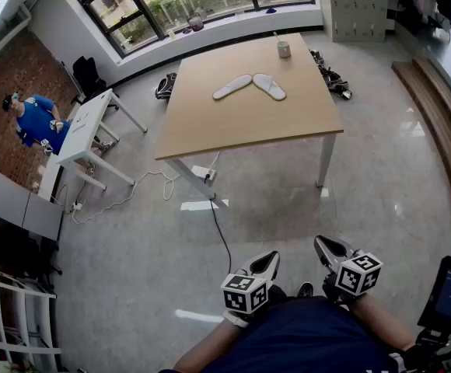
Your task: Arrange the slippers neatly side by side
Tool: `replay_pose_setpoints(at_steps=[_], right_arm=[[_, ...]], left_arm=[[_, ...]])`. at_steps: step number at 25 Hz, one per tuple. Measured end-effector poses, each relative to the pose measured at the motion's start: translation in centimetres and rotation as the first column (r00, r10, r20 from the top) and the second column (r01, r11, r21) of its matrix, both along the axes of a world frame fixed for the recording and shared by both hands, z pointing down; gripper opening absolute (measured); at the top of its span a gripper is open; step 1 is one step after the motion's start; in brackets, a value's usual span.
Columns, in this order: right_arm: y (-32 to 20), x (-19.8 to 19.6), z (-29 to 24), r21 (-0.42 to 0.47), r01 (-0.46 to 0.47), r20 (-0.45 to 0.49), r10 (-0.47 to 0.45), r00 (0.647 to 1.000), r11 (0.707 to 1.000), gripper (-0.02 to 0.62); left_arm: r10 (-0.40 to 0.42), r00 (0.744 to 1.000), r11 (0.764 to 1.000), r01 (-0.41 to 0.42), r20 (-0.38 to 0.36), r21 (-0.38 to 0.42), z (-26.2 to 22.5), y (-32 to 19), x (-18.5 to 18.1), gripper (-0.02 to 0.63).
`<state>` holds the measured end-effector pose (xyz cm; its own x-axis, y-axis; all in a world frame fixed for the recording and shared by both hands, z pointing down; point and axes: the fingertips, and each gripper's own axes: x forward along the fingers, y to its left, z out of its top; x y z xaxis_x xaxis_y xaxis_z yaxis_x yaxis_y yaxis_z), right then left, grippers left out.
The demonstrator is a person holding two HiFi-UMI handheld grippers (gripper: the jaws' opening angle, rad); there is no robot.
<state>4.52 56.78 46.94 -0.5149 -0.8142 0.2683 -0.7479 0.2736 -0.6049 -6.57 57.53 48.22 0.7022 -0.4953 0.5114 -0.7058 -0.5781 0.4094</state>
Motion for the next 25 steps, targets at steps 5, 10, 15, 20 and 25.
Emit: replay_pose_setpoints(at_steps=[5,10,15,20,25], right_arm=[[0.0,0.0,0.1,-0.012,-0.003,0.007,0.003,1.000,1.000,0.011],[-3.3,2.0,1.3,-0.027,-0.006,0.005,0.006,1.000,1.000,0.011],[-6.8,3.1,1.8,-0.043,-0.039,-0.014,0.038,0.999,0.998,0.011],[-11.2,2.8,2.6,-0.068,-0.063,-0.039,0.061,0.997,0.996,0.011],[-16.0,2.0,2.4,-0.088,-0.098,-0.061,0.093,0.994,0.991,0.011]], left_arm=[[-0.005,1.000,1.000,0.005,0.000,-0.004,-0.3,-0.1,-0.2,0.005],[0.002,1.000,1.000,-0.002,0.003,-0.020,1.2,-3.4,1.8,0.005],[0.029,0.999,0.999,-0.029,-0.016,-0.027,1.7,-7.4,2.7,0.005],[0.066,0.997,0.997,-0.067,-0.036,-0.046,2.4,-12.2,2.8,0.005],[0.100,0.993,0.993,-0.103,-0.055,-0.057,2.2,-17.8,2.0,0.005]])
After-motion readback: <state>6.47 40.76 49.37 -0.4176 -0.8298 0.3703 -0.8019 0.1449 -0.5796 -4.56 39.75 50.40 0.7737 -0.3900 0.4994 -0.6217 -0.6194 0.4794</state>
